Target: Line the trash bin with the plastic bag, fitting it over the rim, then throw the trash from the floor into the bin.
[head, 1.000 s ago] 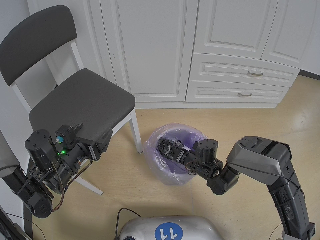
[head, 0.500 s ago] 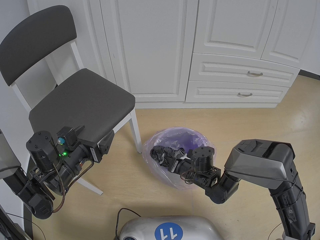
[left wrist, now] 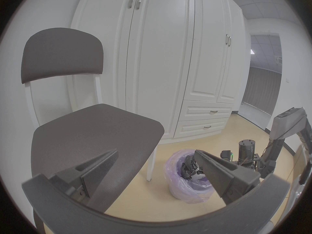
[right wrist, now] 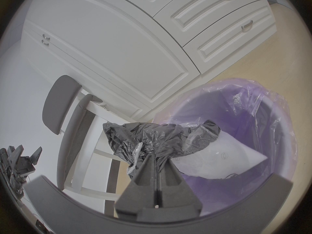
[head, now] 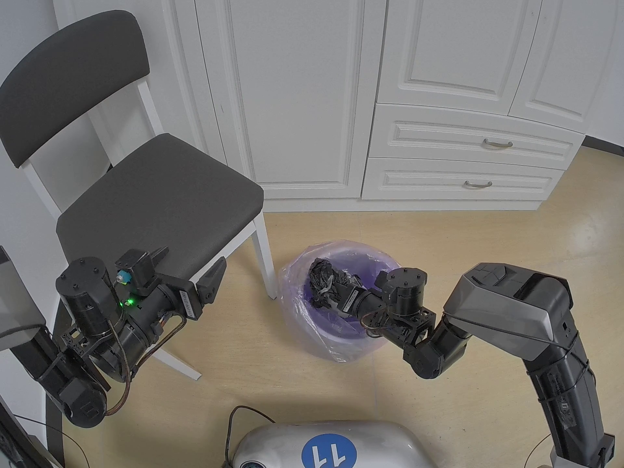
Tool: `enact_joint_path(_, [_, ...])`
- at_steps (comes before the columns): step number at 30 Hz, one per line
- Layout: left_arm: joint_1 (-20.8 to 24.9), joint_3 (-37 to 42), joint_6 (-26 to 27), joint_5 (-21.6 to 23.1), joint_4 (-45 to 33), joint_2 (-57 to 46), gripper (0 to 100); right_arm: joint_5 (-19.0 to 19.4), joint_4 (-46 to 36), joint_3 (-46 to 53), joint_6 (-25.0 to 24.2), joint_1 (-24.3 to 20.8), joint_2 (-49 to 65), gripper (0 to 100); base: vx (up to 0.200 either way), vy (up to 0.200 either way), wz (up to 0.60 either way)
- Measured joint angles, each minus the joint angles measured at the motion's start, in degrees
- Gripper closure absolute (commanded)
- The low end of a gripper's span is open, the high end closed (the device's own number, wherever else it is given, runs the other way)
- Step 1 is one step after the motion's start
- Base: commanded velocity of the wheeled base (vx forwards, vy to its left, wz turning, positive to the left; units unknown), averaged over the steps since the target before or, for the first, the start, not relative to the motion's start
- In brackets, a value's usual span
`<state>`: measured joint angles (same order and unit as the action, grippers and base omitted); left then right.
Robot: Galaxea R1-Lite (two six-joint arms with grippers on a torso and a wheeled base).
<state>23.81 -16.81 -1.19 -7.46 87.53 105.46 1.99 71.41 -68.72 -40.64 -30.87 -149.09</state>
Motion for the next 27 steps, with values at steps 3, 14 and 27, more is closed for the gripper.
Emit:
enact_joint_path(3, [0.0,0.1,0.0,0.0,0.0,0.0,0,0.0,0.0,-0.9,0.0,0.9,-1.2,100,0.0,0.0,0.0])
enact_joint_path(14, [0.1,0.3,0.0,-0.1,0.0,0.5,0,0.0,0.1,-1.4,0.5,1.7,-3.9,100,0.0,0.0,0.0])
enact_joint_path(27, [0.9,0.4,0.0,-0.2,0.0,1.3,0,-0.2,-0.3,-2.0,0.7,1.7,-5.2,0,0.0,0.0,0.0])
